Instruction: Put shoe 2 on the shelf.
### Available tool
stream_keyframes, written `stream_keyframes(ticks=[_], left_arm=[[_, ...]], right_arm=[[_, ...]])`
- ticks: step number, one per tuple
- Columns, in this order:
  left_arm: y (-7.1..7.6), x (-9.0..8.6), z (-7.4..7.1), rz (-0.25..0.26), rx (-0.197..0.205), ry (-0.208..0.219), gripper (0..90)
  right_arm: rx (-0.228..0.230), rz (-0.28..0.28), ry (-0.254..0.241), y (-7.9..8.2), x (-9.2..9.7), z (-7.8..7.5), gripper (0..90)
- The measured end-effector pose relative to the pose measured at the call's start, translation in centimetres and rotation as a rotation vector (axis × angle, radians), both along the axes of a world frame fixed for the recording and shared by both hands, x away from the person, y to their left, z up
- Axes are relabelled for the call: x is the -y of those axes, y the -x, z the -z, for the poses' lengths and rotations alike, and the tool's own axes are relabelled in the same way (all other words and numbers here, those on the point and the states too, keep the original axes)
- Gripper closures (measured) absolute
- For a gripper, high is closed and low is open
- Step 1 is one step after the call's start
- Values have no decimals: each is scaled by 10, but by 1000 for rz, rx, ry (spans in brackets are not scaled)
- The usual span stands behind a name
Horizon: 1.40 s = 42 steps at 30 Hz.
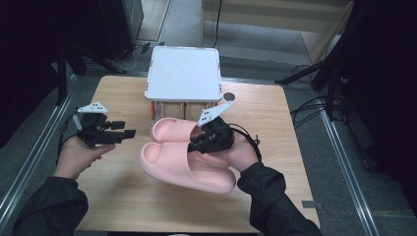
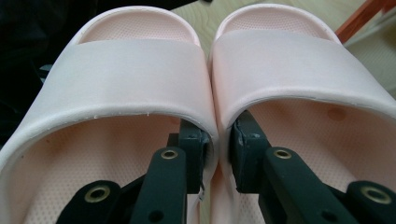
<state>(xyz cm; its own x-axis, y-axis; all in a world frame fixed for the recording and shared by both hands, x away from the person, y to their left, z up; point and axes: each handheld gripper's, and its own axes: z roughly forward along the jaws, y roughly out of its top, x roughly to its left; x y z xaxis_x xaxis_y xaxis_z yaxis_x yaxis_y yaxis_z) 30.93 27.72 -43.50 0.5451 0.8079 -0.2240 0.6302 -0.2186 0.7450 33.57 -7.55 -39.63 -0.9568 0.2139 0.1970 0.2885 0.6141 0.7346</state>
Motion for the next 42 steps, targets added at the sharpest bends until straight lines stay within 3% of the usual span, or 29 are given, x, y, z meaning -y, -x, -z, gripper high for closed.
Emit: stream_keyframes(ticks=[10,14,15,19,23,25,26,27,29,31,33,37,38,39,40,42], left_arm=[[15,-10,19,-31,-15,1,392],[20,-10,23,-30,-24,-8,395],[21,-10,23,-30,-24,-3,395],[24,-10,23,-31,-25,12,397],[25,-6,21,-29,-18,26,400],[24,-4,20,-26,-19,41,400],[24,0,21,-19,-26,57,401],[24,0,21,-19,-26,57,402],[23,3,21,-10,-32,68,403],[23,7,22,0,-31,75,405],[23,9,22,8,-33,71,407],[22,10,22,17,-36,83,408],[22,10,22,19,-36,83,408],[22,10,22,17,-35,87,408],[22,11,22,18,-35,88,409],[22,11,22,19,-36,88,410]], right_arm=[[71,9,12,-22,-11,-45,770],[94,69,19,-39,-16,-66,770],[94,69,19,-39,-16,-66,770],[115,161,39,-54,-21,-80,769],[118,204,52,-71,-29,-88,772],[135,249,65,-80,-34,-91,772],[135,308,72,-89,-38,-93,772],[135,308,72,-89,-38,-93,772],[128,367,69,-99,-41,-94,773],[131,468,78,-113,-46,-95,772],[133,498,90,-118,-48,-95,771],[146,619,118,-136,-58,-96,771],[155,683,134,-144,-64,-96,772],[155,683,134,-144,-64,-96,772],[161,751,155,-153,-71,-95,771],[160,784,163,-157,-75,-94,771]])
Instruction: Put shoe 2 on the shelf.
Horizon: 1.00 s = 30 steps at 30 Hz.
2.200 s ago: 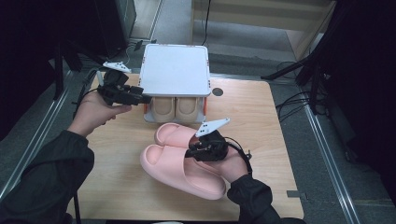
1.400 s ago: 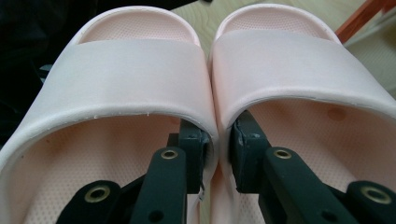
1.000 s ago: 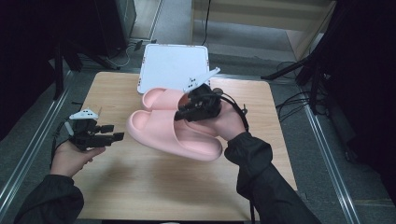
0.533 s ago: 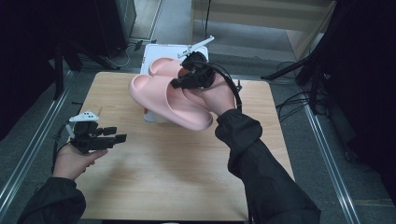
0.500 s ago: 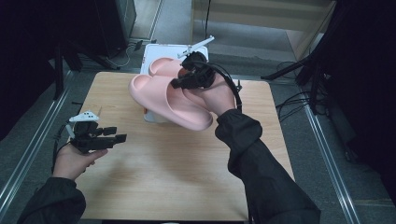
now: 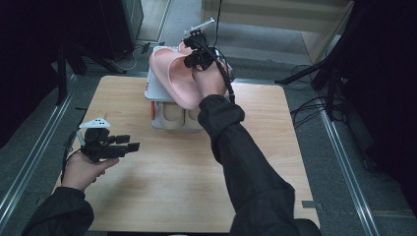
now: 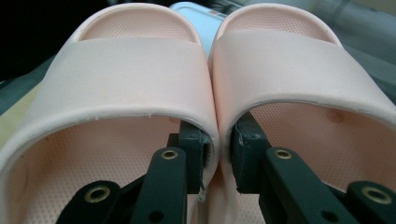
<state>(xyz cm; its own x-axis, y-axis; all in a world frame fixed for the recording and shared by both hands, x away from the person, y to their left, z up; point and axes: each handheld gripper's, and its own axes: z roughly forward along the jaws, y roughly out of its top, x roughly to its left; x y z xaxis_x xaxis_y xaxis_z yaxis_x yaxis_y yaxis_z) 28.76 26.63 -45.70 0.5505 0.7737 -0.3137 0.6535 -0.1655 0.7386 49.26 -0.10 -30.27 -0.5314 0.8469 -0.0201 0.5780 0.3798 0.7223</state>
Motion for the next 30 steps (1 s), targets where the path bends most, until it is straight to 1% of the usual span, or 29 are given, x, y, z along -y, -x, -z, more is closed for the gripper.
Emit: stream_keyframes(ticks=[2,5,6,7,8,9,10,11,12,13,14,15,16,19,20,22,23,24,26,28,29,30], left_arm=[[0,0,0,5,0,5,412],[0,2,1,25,-3,9,413],[-1,3,2,30,-3,7,414],[-1,3,2,32,-9,11,414],[-2,4,3,34,-12,19,414],[-2,4,3,34,-12,19,414],[-2,4,3,41,-12,22,414],[-2,4,3,41,-12,22,414],[-2,5,2,46,-13,23,414],[-2,5,2,46,-13,23,415],[-2,5,3,48,-14,25,415],[-3,6,3,51,-14,27,416],[-3,6,3,51,-14,27,416],[-3,8,3,61,-14,24,416],[-3,9,3,62,-15,25,416],[-3,9,3,64,-14,21,416],[-3,9,3,65,-18,23,416],[-4,8,4,67,-20,22,416],[-4,9,4,65,-22,21,416],[-4,10,4,65,-21,20,417],[-4,10,4,65,-21,20,417],[-4,11,4,66,-21,18,417]], right_arm=[[3,65,2,-8,-6,2,771],[4,140,-10,-19,-15,5,770],[13,185,-8,-25,-20,6,769],[13,185,-8,-25,-20,6,769],[22,233,-1,-31,-24,7,768],[22,233,-1,-31,-24,7,768],[20,269,9,-36,-28,8,767],[20,269,9,-36,-28,8,767],[5,295,3,-40,-31,11,768],[5,295,3,-40,-31,11,768],[0,322,-14,-42,-33,14,767],[-2,333,-11,-43,-35,15,768],[-2,333,-11,-43,-35,15,768],[5,374,-1,-46,-42,21,764],[6,385,-2,-46,-43,22,764],[-10,413,-11,-48,-46,25,763],[-7,424,-20,-48,-46,25,763],[-19,428,-42,-48,-49,25,763],[-21,422,-42,-48,-50,24,763],[-24,431,-63,-46,-56,25,763],[-24,431,-63,-46,-56,25,763],[-17,436,-52,-46,-58,26,763]])
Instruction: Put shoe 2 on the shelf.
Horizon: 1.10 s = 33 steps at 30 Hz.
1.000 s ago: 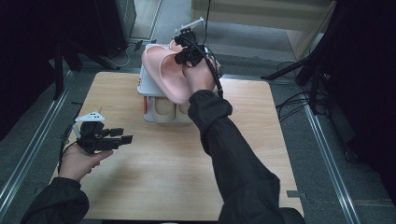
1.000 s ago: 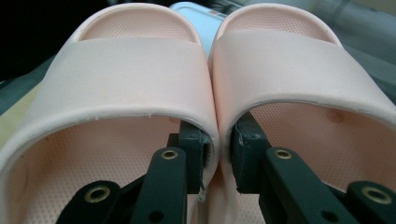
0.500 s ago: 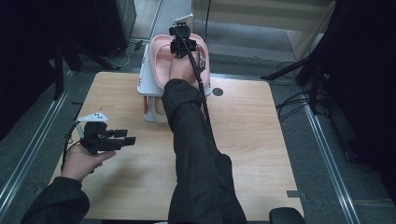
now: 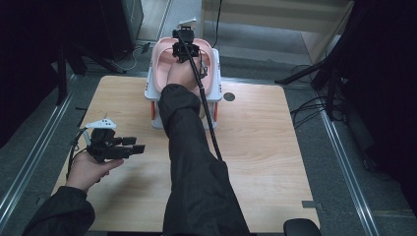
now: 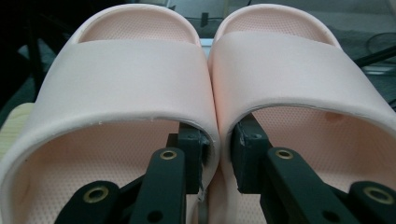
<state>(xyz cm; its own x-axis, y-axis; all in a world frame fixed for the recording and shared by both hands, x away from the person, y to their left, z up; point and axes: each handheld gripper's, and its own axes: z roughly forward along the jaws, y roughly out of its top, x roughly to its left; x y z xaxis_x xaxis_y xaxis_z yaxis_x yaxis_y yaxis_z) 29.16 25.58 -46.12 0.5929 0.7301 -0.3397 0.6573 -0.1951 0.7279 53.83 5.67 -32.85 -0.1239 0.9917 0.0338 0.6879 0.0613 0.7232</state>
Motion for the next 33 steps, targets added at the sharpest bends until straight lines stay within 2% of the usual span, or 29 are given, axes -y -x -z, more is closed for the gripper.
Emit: stream_keyframes(ticks=[6,11,14,16,21,23,24,29,33], left_arm=[[1,-1,0,7,-2,-5,417],[0,0,1,7,-3,-7,417],[0,0,1,7,0,-9,417],[1,0,1,8,0,-12,417],[0,-5,1,-9,-6,11,417],[0,-5,1,-11,-7,7,417],[0,-4,2,-4,-5,-1,417],[-1,0,3,1,-4,-8,417],[-3,2,4,8,-7,-16,416]], right_arm=[[23,21,25,1,0,-1,759],[17,2,22,0,2,1,745],[20,-1,11,0,3,2,701],[20,-23,4,1,4,4,655],[31,-63,5,4,6,5,612],[32,-78,14,7,7,7,598],[27,-93,4,8,10,8,567],[26,-112,-25,13,16,8,523],[30,-138,-26,21,18,6,495]])
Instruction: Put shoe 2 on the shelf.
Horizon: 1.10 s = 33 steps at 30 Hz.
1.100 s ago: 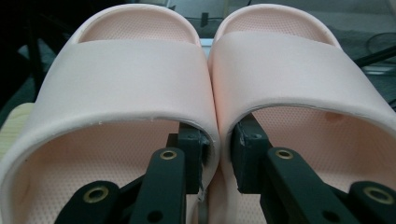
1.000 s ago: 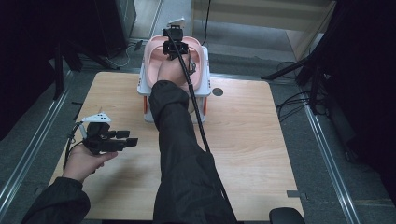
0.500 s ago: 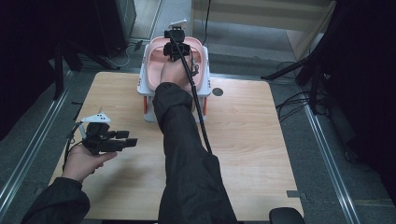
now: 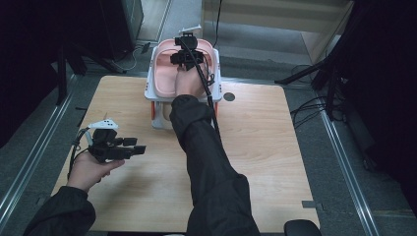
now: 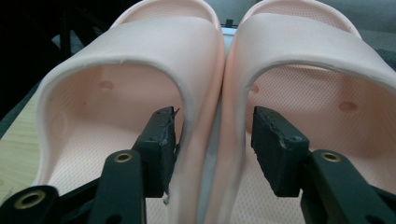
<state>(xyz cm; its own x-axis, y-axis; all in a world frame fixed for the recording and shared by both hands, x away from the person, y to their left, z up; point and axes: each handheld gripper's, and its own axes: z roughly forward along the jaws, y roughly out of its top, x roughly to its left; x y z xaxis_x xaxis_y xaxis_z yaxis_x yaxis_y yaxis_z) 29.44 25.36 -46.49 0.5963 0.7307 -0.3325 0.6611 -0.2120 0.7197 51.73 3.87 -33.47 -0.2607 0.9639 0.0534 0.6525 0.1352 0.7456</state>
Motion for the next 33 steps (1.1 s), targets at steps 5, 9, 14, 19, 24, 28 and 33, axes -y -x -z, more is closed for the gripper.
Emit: stream_keyframes(ticks=[5,9,14,19,24,28,33], left_arm=[[-2,2,1,1,-2,-10,416],[-3,3,1,3,-3,-15,416],[-5,4,2,5,-4,-25,416],[-7,3,3,10,-5,-41,415],[-9,6,4,6,-10,-44,415],[-10,9,4,16,-14,-51,415],[-11,9,4,14,-15,-56,415]], right_arm=[[13,-48,-25,16,9,-2,476],[24,-99,-38,29,16,-4,476],[38,-145,-33,44,21,-3,479],[56,-216,-36,67,32,1,481],[70,-306,-89,92,50,3,482],[69,-368,-119,110,59,6,486],[83,-470,-149,136,74,18,483]])
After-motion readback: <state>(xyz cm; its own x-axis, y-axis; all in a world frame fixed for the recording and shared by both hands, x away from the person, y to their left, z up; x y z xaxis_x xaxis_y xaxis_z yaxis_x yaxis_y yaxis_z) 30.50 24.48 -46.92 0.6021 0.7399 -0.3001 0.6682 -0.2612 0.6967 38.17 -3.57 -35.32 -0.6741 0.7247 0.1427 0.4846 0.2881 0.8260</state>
